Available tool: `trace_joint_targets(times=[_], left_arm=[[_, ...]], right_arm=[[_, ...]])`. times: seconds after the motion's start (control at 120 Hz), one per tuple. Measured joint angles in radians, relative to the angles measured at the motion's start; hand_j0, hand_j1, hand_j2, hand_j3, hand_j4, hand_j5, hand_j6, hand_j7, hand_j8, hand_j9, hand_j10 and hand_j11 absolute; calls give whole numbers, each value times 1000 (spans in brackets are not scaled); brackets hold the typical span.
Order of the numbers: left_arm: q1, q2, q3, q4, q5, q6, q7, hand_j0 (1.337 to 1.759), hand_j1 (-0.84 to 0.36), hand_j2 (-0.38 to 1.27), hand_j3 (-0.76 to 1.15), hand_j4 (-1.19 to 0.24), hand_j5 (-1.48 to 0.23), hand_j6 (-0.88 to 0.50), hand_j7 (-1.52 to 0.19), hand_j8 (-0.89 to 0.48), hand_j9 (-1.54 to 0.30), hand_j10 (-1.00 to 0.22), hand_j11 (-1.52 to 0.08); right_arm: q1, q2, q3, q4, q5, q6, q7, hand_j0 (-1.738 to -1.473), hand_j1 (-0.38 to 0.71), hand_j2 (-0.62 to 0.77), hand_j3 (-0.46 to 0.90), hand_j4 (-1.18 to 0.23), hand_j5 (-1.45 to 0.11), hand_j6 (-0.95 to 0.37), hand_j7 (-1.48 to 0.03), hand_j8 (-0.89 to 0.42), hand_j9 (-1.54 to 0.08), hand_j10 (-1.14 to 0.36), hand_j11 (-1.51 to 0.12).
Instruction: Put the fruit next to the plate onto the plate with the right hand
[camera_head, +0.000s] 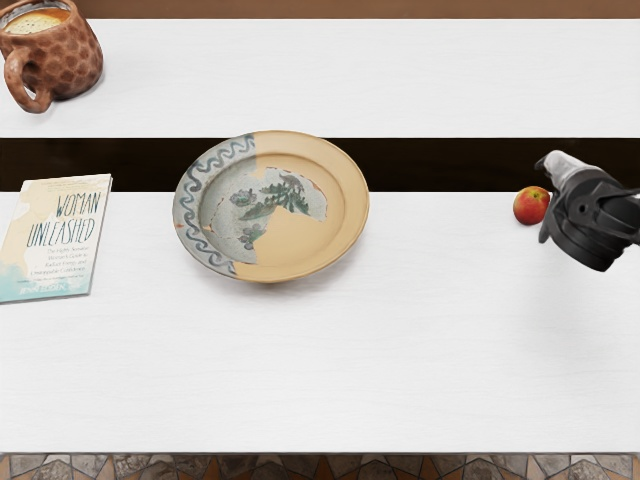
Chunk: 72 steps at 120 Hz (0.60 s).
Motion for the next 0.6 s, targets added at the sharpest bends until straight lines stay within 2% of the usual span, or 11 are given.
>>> trace_joint_targets(times=[0.283,0.6], left_arm=[[0,0,0,0,0,0,0,1658,339,2,0,-8,-11,-8,-11,-8,-11,-8,-11],[0,0,-1,0,0,0,0,1658,339,2,0,-8,-11,-8,-11,-8,-11,-8,-11]], right_arm=[[-1,14,0,-3,2,-29,0,-1658,-93,-41,0,-216,-279,-217,-279,-217,-279,-216,-279],[-4,38,-5,-4,4,-45,0,-1658,3,-57,0,-296,-383,-297,-383,-296,-383,-296,-383]])
